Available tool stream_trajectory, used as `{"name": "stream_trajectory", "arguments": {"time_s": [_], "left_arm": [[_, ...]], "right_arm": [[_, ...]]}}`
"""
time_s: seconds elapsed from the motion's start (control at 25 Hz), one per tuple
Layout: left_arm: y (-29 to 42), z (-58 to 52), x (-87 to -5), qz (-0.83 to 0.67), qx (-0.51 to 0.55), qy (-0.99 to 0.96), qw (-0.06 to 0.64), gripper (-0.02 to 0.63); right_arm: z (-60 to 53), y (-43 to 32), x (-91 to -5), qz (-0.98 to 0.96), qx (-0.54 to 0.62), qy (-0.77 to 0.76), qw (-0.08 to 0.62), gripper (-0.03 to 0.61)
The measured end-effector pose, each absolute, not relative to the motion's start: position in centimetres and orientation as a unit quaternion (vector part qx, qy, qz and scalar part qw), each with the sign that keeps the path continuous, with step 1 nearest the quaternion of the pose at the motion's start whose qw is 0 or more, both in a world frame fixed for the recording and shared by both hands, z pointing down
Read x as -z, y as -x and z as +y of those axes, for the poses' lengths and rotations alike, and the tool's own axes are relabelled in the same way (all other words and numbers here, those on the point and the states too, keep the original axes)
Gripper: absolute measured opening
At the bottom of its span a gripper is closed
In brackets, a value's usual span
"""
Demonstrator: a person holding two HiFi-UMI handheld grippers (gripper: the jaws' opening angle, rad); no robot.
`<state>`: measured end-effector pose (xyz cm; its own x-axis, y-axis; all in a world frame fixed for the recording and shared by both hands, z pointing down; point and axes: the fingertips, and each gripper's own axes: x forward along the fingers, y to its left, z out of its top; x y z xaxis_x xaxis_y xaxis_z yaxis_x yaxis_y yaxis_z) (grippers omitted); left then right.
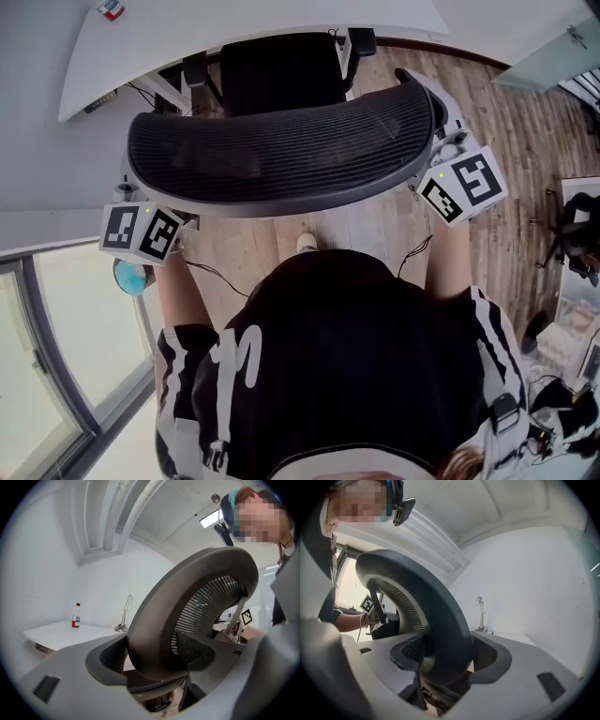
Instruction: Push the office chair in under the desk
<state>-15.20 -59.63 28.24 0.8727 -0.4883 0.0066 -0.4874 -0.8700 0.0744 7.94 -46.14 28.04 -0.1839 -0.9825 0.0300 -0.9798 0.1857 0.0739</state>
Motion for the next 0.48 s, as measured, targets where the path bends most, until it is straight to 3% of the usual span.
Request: {"name": "stream_trajectory", "arguments": {"time_s": [0.48], "left_arm": [[16.2,-62.0,-28.1,-0.233,0.013,-0.972,0.037,0.327]], "right_arm": [[-47.6,-6.4,-27.9,-0.759,0.024,-0.650,0.031,0.272]]}}
